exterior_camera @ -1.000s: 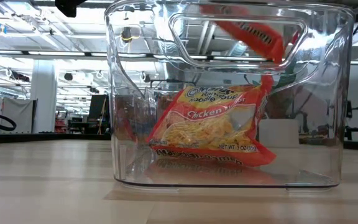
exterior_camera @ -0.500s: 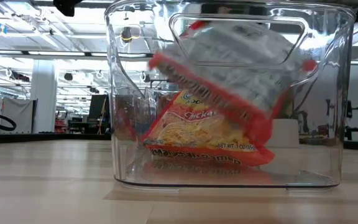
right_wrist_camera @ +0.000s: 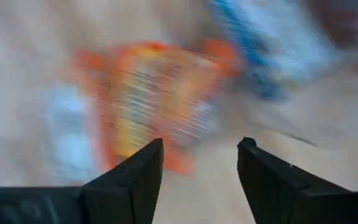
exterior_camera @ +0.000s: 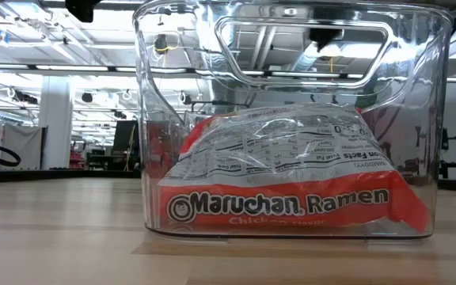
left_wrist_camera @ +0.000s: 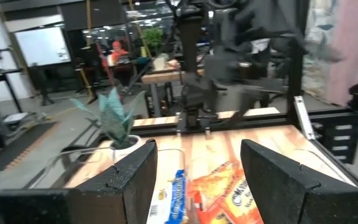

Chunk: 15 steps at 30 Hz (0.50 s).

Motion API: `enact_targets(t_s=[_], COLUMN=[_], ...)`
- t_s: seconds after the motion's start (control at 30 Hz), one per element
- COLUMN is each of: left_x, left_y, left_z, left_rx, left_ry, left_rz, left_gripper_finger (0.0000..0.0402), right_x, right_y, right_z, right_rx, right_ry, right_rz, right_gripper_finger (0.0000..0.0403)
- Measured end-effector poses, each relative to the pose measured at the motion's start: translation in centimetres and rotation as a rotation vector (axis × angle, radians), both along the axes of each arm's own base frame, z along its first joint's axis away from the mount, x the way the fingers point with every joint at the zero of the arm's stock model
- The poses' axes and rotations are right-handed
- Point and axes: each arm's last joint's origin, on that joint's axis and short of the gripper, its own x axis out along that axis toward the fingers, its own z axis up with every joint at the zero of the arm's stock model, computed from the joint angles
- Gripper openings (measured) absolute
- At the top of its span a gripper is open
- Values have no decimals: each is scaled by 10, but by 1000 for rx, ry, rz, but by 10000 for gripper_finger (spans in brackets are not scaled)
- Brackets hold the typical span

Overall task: Sort Maruchan noodles
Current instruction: Put the blue noodle pack into the middle transparent bin

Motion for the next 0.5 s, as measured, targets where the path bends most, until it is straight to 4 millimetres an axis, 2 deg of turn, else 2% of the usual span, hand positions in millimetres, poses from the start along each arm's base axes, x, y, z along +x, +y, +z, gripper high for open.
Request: enact_targets(t_s=[0.17,0.27,0.4,0.5], left_x=[0,-1,-1,-2], left_y=[-2,-2,-2,-1], left_z=[0,-1,-2,-1], left_rx=[-7,-10,-18,-30], left_ry=[1,3,12,9], left_rz=[-62,-83,-83,-84], left_gripper_finger=[216,216,216,216], right_x=[-37,-68,-105,-126], right_y=[-2,-2,-7,-11], right_z=[5,4,-7,-21], right_rx=[-187,-225,-178,-91], right_ry=[112,132,70,-35], right_rz=[-96,-167,-257,-273], right_gripper_finger=[233,229,222,219])
